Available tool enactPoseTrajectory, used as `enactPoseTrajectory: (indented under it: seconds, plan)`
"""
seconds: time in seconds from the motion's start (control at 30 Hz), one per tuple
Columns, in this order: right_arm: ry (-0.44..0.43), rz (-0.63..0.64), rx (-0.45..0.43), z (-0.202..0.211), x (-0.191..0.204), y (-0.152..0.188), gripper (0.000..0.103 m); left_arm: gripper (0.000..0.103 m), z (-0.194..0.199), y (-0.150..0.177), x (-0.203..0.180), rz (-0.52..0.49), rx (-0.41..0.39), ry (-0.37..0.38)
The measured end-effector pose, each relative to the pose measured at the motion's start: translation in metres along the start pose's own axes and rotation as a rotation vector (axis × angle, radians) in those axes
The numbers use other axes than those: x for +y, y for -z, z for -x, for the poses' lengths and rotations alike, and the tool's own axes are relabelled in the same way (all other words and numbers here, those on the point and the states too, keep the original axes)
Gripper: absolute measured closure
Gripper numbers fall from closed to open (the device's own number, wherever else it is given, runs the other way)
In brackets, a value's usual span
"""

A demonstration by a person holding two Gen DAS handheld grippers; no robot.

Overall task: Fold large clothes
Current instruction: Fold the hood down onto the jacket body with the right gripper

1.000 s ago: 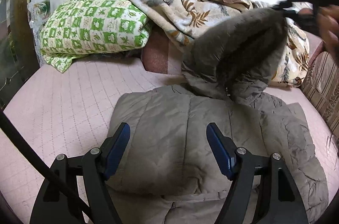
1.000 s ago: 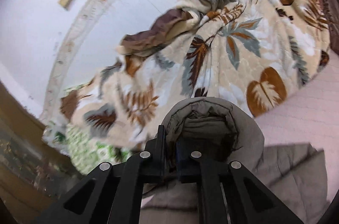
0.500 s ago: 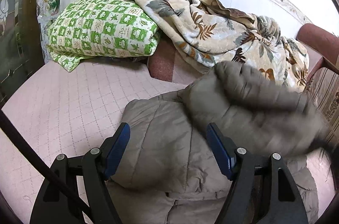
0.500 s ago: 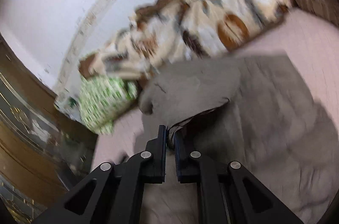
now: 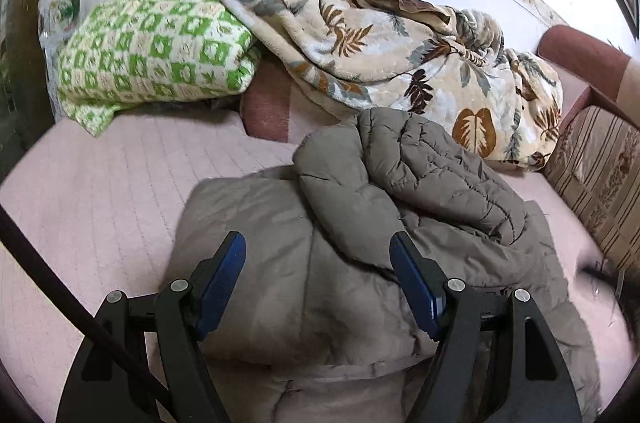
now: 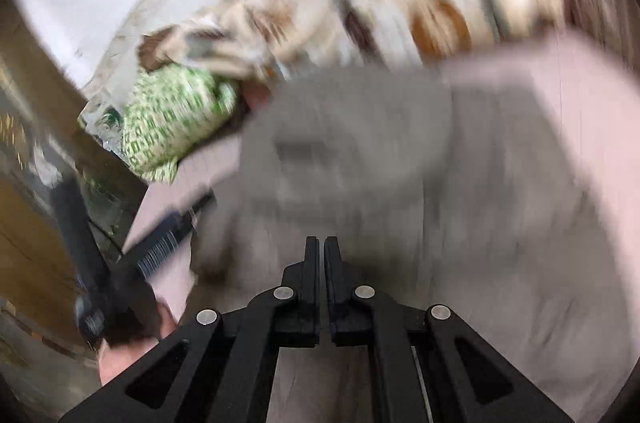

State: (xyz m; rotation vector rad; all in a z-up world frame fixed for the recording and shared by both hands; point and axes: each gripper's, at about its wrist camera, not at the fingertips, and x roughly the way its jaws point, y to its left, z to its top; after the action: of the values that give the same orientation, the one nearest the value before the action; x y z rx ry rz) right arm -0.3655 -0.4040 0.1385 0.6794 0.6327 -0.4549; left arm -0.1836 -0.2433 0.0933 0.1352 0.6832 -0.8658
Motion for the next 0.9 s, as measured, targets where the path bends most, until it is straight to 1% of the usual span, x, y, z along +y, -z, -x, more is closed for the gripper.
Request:
enactPoseTrajectory:
  seconds: [0.03, 0.07, 0.1, 0.13, 0.17, 0.23, 0.3, 0.33, 0.37, 0.47, 0.53, 0.6, 0.67, 0.73, 0.83, 0.87, 0.9]
  plan:
    - [0.016, 0.035, -0.029, -0.001, 0.004, -0.013, 0.098, 0.029, -0.002, 0.000, -0.001, 0.003, 0.004, 0.002]
    - [0.032, 0.079, -0.031, -0.011, 0.007, -0.030, 0.098, 0.029, -0.006, 0.001, -0.003, -0.001, 0.006, 0.002]
    - [0.048, 0.113, -0.001, -0.028, 0.010, -0.044, 0.098, 0.029, -0.009, 0.001, -0.007, -0.013, 0.006, 0.000]
    - [0.069, 0.118, 0.000, -0.039, 0.009, -0.052, 0.098, 0.029, -0.011, 0.001, -0.010, -0.031, 0.002, -0.004]
    - [0.093, 0.114, -0.021, -0.049, 0.005, -0.058, 0.097, 0.029, -0.014, 0.002, -0.014, -0.050, -0.002, -0.012]
    - [0.113, 0.114, 0.029, -0.077, -0.002, -0.062, 0.098, 0.029, -0.023, 0.004, -0.018, -0.071, 0.020, -0.024]
    - [0.118, 0.112, 0.080, -0.099, -0.010, -0.052, 0.098, 0.029, -0.041, 0.011, -0.020, -0.082, 0.096, -0.019]
    - [0.128, 0.128, 0.111, -0.108, -0.012, -0.045, 0.098, 0.029, -0.050, 0.014, -0.020, -0.088, 0.136, -0.034]
    - [0.149, 0.144, 0.148, -0.119, -0.013, -0.035, 0.098, 0.029, -0.055, 0.017, -0.020, -0.094, 0.159, -0.045]
    - [0.169, 0.134, 0.198, -0.139, -0.026, -0.015, 0.097, 0.029, -0.063, 0.022, -0.024, -0.127, 0.180, -0.064]
    - [0.164, 0.116, 0.211, -0.148, -0.034, -0.006, 0.097, 0.029, -0.065, 0.024, -0.027, -0.152, 0.185, -0.077]
    - [0.160, 0.108, 0.220, -0.151, -0.037, -0.003, 0.097, 0.029, -0.063, 0.025, -0.027, -0.154, 0.176, -0.076]
    - [0.168, 0.125, 0.225, -0.146, -0.033, -0.008, 0.097, 0.029, -0.057, 0.021, -0.024, -0.139, 0.163, -0.053]
    - [0.152, 0.122, 0.190, -0.131, -0.029, -0.015, 0.097, 0.029, -0.047, 0.015, -0.017, -0.097, 0.134, -0.026]
    - [0.107, 0.146, 0.109, -0.103, -0.014, -0.025, 0.097, 0.029, -0.038, 0.006, -0.005, -0.022, 0.096, 0.003]
    - [0.083, 0.155, 0.078, -0.095, -0.008, -0.027, 0.097, 0.029, -0.036, 0.004, -0.001, -0.006, 0.085, -0.002]
    - [0.050, 0.160, 0.066, -0.091, -0.004, -0.027, 0.097, 0.029, -0.034, 0.002, 0.001, 0.000, 0.080, -0.011]
